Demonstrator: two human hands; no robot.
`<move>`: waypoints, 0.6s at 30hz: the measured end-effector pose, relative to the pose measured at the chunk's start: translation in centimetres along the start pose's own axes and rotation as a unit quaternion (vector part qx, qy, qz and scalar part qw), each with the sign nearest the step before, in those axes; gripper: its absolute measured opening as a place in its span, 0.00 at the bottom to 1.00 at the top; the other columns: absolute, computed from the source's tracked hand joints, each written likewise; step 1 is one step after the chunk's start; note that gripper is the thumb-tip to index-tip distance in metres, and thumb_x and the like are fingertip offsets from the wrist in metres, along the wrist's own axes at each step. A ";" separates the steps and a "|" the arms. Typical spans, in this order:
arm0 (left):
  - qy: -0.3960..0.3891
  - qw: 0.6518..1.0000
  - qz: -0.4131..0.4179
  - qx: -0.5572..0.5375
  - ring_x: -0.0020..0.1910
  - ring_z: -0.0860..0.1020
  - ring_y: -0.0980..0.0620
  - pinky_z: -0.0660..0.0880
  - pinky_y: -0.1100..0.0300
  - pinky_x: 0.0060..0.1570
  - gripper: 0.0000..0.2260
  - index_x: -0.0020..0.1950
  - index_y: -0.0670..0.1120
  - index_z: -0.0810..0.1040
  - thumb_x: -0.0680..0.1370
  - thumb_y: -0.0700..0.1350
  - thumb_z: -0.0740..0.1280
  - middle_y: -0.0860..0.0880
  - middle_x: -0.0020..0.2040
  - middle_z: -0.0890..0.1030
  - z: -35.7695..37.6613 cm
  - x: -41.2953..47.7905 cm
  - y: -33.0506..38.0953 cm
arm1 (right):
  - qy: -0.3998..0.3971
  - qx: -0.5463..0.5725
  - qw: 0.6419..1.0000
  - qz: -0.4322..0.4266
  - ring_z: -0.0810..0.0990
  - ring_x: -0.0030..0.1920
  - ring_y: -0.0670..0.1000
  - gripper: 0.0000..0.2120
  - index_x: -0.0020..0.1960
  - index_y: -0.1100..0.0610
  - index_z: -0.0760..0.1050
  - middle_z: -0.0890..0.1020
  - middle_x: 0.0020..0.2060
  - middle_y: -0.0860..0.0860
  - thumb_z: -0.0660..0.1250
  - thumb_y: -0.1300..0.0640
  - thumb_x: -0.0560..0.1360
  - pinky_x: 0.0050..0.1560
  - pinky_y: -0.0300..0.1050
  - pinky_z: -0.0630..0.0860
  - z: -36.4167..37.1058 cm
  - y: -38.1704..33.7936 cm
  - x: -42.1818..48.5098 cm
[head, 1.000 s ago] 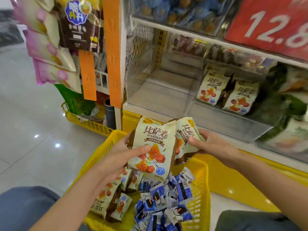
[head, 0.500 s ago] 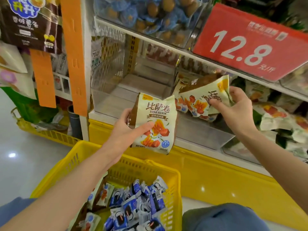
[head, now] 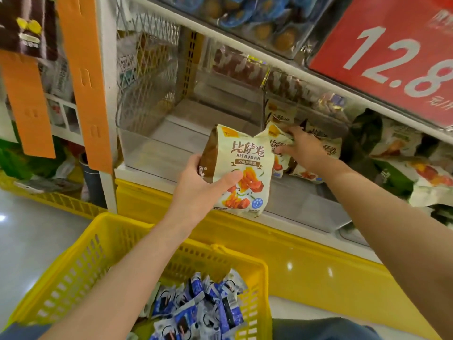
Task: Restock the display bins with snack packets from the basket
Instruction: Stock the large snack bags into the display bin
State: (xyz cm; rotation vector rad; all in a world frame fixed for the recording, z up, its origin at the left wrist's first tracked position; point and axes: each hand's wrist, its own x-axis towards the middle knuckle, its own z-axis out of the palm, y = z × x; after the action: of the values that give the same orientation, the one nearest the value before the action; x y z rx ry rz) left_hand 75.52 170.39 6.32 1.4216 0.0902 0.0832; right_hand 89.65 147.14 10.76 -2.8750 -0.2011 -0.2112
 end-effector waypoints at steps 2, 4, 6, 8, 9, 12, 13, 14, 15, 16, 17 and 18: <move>-0.007 1.000 0.003 -0.005 0.37 0.80 0.63 0.72 0.73 0.26 0.17 0.45 0.60 0.70 0.63 0.54 0.75 0.62 0.42 0.78 0.1 0.2 0.0 | -0.037 -0.038 0.999 -0.014 0.71 0.65 0.58 0.31 0.71 0.53 0.64 0.72 0.67 0.55 0.70 0.50 0.73 0.61 0.47 0.68 -0.3 0.4 1.0; -0.015 1.000 0.004 -0.017 0.38 0.81 0.65 0.73 0.72 0.27 0.18 0.46 0.59 0.71 0.62 0.54 0.76 0.61 0.42 0.79 0.3 0.3 0.0 | -0.064 -0.107 0.992 -0.022 0.70 0.66 0.59 0.30 0.72 0.53 0.63 0.71 0.68 0.57 0.68 0.48 0.73 0.65 0.52 0.68 -0.6 0.5 1.6; -0.022 0.999 0.003 -0.027 0.38 0.80 0.68 0.73 0.72 0.27 0.19 0.46 0.59 0.71 0.61 0.54 0.75 0.61 0.42 0.79 0.4 0.4 0.0 | -0.079 -0.156 0.984 -0.027 0.69 0.66 0.59 0.30 0.72 0.53 0.61 0.71 0.67 0.58 0.67 0.46 0.74 0.65 0.56 0.68 -0.9 0.3 1.8; -0.023 0.999 0.002 -0.026 0.37 0.79 0.68 0.72 0.73 0.26 0.18 0.46 0.59 0.70 0.62 0.53 0.75 0.61 0.42 0.79 0.5 0.4 0.0 | -0.076 -0.187 0.979 -0.030 0.67 0.68 0.60 0.31 0.73 0.54 0.60 0.70 0.68 0.59 0.66 0.45 0.74 0.67 0.58 0.66 -1.0 0.0 1.6; -0.023 0.999 0.003 -0.023 0.37 0.80 0.66 0.72 0.73 0.26 0.18 0.45 0.59 0.70 0.63 0.53 0.76 0.61 0.42 0.79 0.6 0.3 0.0 | -0.065 -0.196 0.978 -0.026 0.67 0.68 0.60 0.32 0.72 0.55 0.60 0.69 0.69 0.59 0.66 0.44 0.74 0.68 0.58 0.65 -1.1 -0.2 1.3; -0.014 1.000 0.006 -0.009 0.36 0.81 0.61 0.73 0.72 0.26 0.17 0.45 0.59 0.70 0.65 0.51 0.76 0.61 0.43 0.79 0.7 0.1 -0.1 | -0.008 -0.162 0.987 0.006 0.66 0.69 0.60 0.37 0.72 0.56 0.58 0.68 0.69 0.58 0.70 0.43 0.71 0.68 0.57 0.65 -1.7 -1.0 -0.1; -0.012 1.000 0.007 -0.002 0.38 0.81 0.60 0.73 0.71 0.27 0.17 0.45 0.59 0.70 0.65 0.51 0.76 0.60 0.43 0.79 0.7 -0.1 -0.1 | 0.017 -0.139 0.990 0.004 0.67 0.68 0.59 0.37 0.72 0.55 0.58 0.69 0.68 0.57 0.70 0.44 0.71 0.67 0.56 0.66 -2.0 -1.4 -0.9; -0.012 1.000 0.008 0.006 0.40 0.81 0.59 0.74 0.70 0.28 0.17 0.45 0.59 0.70 0.65 0.50 0.76 0.59 0.44 0.79 0.7 -0.2 -0.2 | 0.047 -0.107 0.993 -0.010 0.68 0.67 0.58 0.35 0.72 0.55 0.59 0.70 0.68 0.56 0.70 0.45 0.71 0.66 0.54 0.67 -2.2 -1.7 -2.0; -0.012 1.000 0.010 0.015 0.41 0.81 0.58 0.75 0.70 0.29 0.17 0.46 0.59 0.70 0.65 0.50 0.76 0.59 0.45 0.79 0.7 -0.4 -0.3 | 0.084 -0.063 0.994 -0.031 0.69 0.67 0.56 0.32 0.71 0.55 0.62 0.71 0.67 0.55 0.69 0.46 0.72 0.65 0.50 0.68 -2.4 -2.1 -3.2; -0.013 0.999 0.014 0.026 0.41 0.81 0.59 0.75 0.70 0.29 0.17 0.46 0.59 0.71 0.65 0.50 0.77 0.60 0.45 0.79 0.6 -0.6 -0.4 | 0.116 -0.010 0.992 -0.052 0.70 0.66 0.52 0.28 0.69 0.55 0.64 0.72 0.66 0.53 0.67 0.47 0.74 0.63 0.46 0.68 -2.6 -2.6 -4.6; -0.015 0.999 0.020 0.039 0.40 0.81 0.61 0.75 0.70 0.29 0.18 0.46 0.59 0.71 0.65 0.50 0.77 0.60 0.44 0.79 0.6 -0.8 -0.5 | 0.132 0.044 0.987 -0.076 0.70 0.64 0.46 0.24 0.68 0.54 0.65 0.73 0.65 0.51 0.64 0.47 0.75 0.62 0.42 0.68 -2.9 -3.3 -6.1; -0.017 0.998 0.027 0.056 0.39 0.81 0.63 0.75 0.71 0.29 0.18 0.46 0.59 0.71 0.64 0.50 0.77 0.61 0.43 0.79 0.6 -1.1 -0.6 | 0.128 0.084 0.983 -0.104 0.69 0.62 0.41 0.22 0.68 0.52 0.66 0.73 0.64 0.48 0.62 0.47 0.76 0.61 0.40 0.67 -3.2 -4.0 -7.7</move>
State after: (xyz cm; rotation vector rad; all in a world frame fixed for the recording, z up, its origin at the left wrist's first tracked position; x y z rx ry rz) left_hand 74.51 169.63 5.83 1.5371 0.0277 0.1002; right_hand 81.12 149.26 13.53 -2.6255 -0.4472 -0.5717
